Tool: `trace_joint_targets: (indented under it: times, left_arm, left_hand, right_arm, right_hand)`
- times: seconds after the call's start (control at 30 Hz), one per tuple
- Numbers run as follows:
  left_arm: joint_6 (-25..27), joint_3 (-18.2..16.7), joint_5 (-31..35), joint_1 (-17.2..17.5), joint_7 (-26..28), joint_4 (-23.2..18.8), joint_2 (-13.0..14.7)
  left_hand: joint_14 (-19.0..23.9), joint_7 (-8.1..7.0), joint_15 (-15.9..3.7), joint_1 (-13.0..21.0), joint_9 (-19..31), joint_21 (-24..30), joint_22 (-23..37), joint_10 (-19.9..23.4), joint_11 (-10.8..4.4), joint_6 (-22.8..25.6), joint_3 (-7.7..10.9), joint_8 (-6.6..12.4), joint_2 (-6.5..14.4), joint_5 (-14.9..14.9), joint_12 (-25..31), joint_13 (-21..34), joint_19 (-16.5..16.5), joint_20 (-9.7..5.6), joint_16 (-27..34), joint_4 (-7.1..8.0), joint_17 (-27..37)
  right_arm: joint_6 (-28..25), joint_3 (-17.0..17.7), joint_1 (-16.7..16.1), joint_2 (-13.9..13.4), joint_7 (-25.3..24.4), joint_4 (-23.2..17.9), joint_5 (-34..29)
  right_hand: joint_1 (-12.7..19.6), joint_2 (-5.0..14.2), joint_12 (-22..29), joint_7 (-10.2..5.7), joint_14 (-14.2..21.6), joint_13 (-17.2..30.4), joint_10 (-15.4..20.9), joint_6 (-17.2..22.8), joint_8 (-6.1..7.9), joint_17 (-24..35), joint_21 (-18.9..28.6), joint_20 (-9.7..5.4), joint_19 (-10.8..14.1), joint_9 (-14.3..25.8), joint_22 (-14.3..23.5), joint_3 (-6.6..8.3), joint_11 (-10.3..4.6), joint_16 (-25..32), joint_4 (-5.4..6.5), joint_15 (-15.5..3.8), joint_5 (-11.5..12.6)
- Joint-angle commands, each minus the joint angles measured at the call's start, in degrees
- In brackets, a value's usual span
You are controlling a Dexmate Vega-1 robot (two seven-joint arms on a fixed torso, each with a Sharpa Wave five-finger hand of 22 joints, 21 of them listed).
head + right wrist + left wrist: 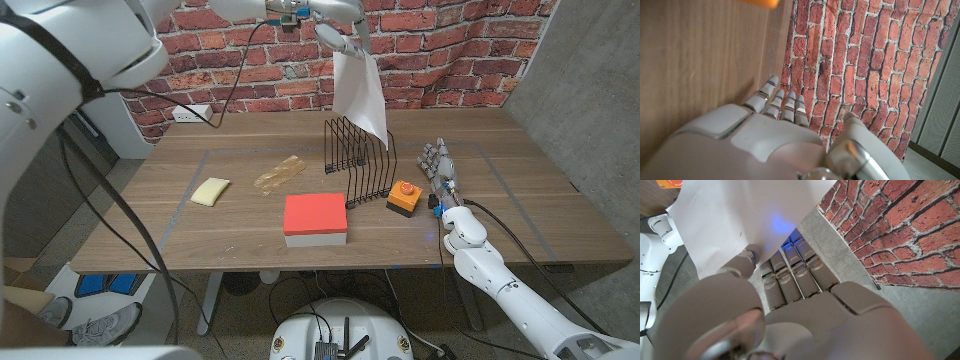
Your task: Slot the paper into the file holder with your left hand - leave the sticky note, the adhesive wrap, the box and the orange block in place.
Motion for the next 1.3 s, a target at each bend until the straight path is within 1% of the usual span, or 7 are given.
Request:
trace_joint_targets:
  times: [0.03,0.4,0.7,0.83,0.97,1.03,1.3]
  left_arm:
    - [0.12,4.10,-4.08,-0.20,1.18,4.94,-1.25]
    - [1.31,7.09,-7.74,-0.21,0.40,5.88,-1.51]
    - [2.85,8.44,-13.93,0.09,-4.35,6.86,-1.76]
    - [3.62,8.24,-18.75,0.66,-9.06,7.00,-1.59]
    - [4.25,7.19,-25.56,1.64,-16.93,6.96,-1.29]
    - [4.59,6.81,-27.42,1.95,-19.33,6.77,-1.15]
    - [5.81,3.07,-37.07,3.99,-33.55,6.50,-1.16]
  left_hand:
    - [0.58,-0.25,-5.83,0.45,0.09,0.39,0.20,0.46,-0.06,0.29,-0.11,0.54,0.30,0.10,0.36,0.31,-0.51,-4.87,0.40,0.16,0.21]
    - [0.66,-0.19,-5.87,0.49,0.10,0.41,0.20,0.39,-0.06,0.29,-0.14,0.55,0.34,0.10,0.31,0.32,-0.47,-4.81,0.42,0.13,0.23]
    - [0.71,-0.22,-5.85,0.49,0.11,0.42,0.20,0.26,-0.11,0.45,-0.17,0.62,0.32,0.09,0.25,0.33,-0.48,-4.79,0.42,0.11,0.23]
    - [0.70,-0.15,-5.83,0.47,0.11,0.40,0.20,0.48,-0.14,0.37,-0.15,0.59,0.35,0.10,0.34,0.33,-0.52,-4.82,0.40,0.14,0.21]
    - [0.99,-0.08,-5.92,0.56,0.12,0.37,0.19,0.58,-0.02,0.41,-0.21,0.61,0.39,0.09,0.36,0.33,-0.60,-4.83,0.54,0.07,0.28]
    - [1.03,-0.10,-5.90,0.56,0.12,0.36,0.19,0.48,-0.01,0.38,-0.22,0.60,0.41,0.09,0.32,0.33,-0.63,-4.84,0.55,0.09,0.28]
    - [1.09,0.04,-5.89,0.63,0.12,0.29,0.18,0.86,0.24,0.44,-0.28,0.62,0.33,0.10,0.45,0.34,-0.84,-4.88,0.52,0.01,0.27]
  right_arm:
    - [-1.19,0.13,-0.66,-0.58,-0.80,-1.42,-0.13]
    - [-1.77,0.01,-0.35,-0.69,-1.00,-1.68,-0.31]
    - [-2.10,-0.01,-0.41,-0.64,-1.27,-1.77,-0.27]
    - [-2.16,-0.02,-0.56,-0.64,-1.49,-1.92,-0.34]
    - [-2.29,-0.03,-0.67,-0.63,-1.70,-2.04,-0.37]
    - [-2.26,-0.03,-0.67,-0.57,-1.77,-2.00,-0.39]
    - [-2.22,-0.07,-0.66,-0.48,-1.99,-1.98,-0.54]
  right_hand:
    - [-0.21,2.05,0.26,0.01,0.21,0.00,0.20,0.52,0.06,0.19,0.07,0.14,0.11,0.20,0.22,0.13,-0.13,0.32,-0.22,0.20,-0.19]
    - [-0.16,1.99,0.26,0.06,0.21,0.00,0.17,0.49,0.05,0.17,0.07,0.14,0.09,0.20,0.22,0.16,-0.12,0.31,-0.30,0.27,-0.20]
    - [-0.09,2.04,0.27,0.03,0.20,0.00,0.19,0.48,0.05,0.19,0.07,0.16,0.08,0.20,0.22,0.18,-0.14,0.34,-0.37,0.36,-0.21]
    - [-0.09,2.04,0.24,0.09,0.15,0.00,0.09,0.44,0.03,0.21,0.08,0.22,0.12,0.20,0.22,0.17,-0.11,0.33,-0.39,0.29,-0.22]
    - [-0.10,2.04,0.23,0.07,0.11,0.00,0.07,0.49,0.05,0.24,0.08,0.24,0.12,0.20,0.22,0.15,-0.06,0.35,-0.40,0.32,-0.23]
    - [-0.09,2.03,0.23,0.04,0.08,0.00,0.05,0.47,0.04,0.25,0.07,0.27,0.10,0.20,0.22,0.16,-0.05,0.34,-0.42,0.33,-0.24]
    - [-0.08,2.04,0.25,0.02,0.04,0.01,0.06,0.46,0.04,0.30,0.08,0.32,0.10,0.20,0.22,0.14,-0.02,0.37,-0.47,0.38,-0.26]
